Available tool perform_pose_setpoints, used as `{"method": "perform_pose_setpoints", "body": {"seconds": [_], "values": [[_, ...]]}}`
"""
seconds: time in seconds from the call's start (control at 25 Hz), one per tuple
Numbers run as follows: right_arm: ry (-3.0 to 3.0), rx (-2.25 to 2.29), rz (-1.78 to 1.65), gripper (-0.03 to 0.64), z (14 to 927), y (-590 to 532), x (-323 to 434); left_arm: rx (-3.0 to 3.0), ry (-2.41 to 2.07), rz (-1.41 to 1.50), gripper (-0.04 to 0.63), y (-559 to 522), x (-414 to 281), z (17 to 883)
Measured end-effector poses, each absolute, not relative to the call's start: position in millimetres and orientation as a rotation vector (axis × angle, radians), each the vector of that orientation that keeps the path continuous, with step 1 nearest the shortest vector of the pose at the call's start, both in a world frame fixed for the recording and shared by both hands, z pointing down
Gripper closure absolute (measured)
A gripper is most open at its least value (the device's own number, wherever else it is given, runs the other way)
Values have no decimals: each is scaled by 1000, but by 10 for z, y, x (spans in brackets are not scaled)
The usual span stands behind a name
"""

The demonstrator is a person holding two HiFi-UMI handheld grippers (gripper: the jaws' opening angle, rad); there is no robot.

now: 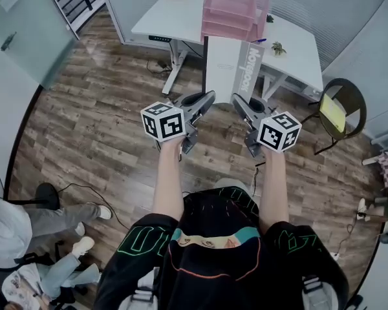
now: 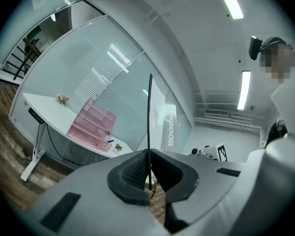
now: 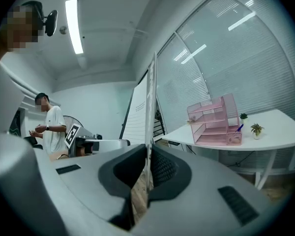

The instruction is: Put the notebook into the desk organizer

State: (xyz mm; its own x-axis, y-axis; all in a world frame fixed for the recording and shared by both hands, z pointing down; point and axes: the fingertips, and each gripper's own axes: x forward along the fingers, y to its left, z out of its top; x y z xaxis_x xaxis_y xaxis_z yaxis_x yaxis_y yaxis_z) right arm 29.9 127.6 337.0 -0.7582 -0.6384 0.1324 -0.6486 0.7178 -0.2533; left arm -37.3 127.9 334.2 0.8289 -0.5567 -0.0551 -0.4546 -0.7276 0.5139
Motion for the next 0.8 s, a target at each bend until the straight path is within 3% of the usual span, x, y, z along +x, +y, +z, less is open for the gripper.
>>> {"method": "perform_pose_setpoints", "body": {"seconds": [0.8], "values": [[-2881,1028,379,601,3405,449,70,2547,-782,-304,588,514,-598,3363]]}}
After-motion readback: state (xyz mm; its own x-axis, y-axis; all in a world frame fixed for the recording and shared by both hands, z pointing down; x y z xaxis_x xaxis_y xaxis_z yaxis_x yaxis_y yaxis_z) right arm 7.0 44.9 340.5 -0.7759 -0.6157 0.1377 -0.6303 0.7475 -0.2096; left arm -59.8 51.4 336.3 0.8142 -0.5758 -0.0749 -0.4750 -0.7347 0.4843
